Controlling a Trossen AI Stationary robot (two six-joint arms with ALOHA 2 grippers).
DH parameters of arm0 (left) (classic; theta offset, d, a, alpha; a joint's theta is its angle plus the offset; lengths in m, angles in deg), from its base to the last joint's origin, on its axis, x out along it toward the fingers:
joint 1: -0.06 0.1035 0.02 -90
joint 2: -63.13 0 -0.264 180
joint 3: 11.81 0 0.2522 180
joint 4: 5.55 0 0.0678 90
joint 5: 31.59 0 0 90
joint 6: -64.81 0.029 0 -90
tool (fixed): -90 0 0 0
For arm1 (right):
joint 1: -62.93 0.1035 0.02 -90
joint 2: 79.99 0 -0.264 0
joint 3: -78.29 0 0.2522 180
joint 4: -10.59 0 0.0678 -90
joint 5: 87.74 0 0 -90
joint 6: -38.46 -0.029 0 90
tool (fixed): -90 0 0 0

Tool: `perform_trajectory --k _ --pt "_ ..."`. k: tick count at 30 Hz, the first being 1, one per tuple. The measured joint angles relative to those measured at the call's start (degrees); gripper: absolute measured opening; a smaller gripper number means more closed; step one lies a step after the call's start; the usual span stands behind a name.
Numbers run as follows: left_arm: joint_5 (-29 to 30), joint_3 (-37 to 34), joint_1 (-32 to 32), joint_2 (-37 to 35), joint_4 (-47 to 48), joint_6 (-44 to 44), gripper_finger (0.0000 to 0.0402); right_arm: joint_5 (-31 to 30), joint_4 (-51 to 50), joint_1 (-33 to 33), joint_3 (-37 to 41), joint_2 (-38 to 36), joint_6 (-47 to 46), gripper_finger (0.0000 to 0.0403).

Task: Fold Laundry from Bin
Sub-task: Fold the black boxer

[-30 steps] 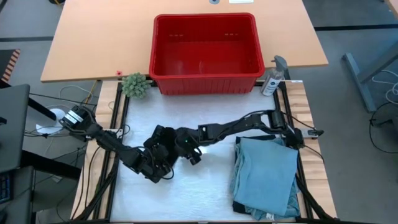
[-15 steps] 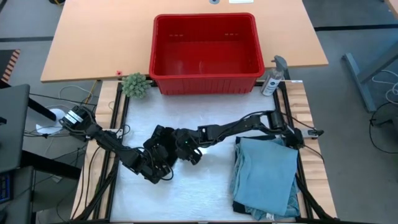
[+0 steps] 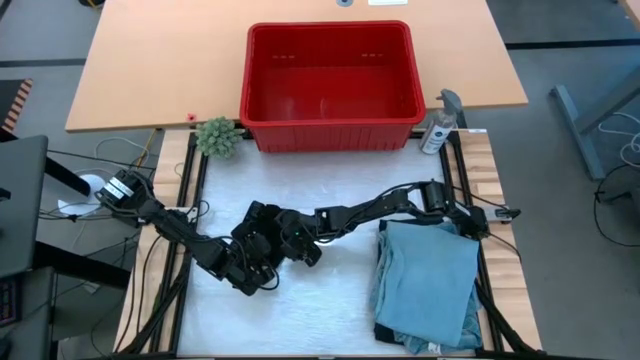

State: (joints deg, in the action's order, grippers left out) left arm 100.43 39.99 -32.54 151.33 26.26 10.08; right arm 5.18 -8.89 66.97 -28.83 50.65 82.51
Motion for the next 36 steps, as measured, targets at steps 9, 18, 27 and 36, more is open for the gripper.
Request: perform_trajectory --k 9,18,27,36 --pt "-0.6 0.0 0.0 0.0 0.0 -0.4 0.0077 -1.4 -5.3 0.5 0.0 -2.4 1.7 0.0281" --pt "-0.6 0.0 0.2 0.0 -0.5 -1.3 0.0077 2.6 -4.6 1.1 0.0 -2.4 4.8 0.0281" --pt "-0.6 -0.1 0.2 0.0 -1.7 -0.2 0.0077 -1.4 4.2 1.4 -0.1 2.1 5.4 0.0281" --pt "-1.6 -2.7 0.1 0.1 -7.9 -0.5 0.0077 -7.7 3.2 1.3 -0.2 3.4 -1.3 0.0188"
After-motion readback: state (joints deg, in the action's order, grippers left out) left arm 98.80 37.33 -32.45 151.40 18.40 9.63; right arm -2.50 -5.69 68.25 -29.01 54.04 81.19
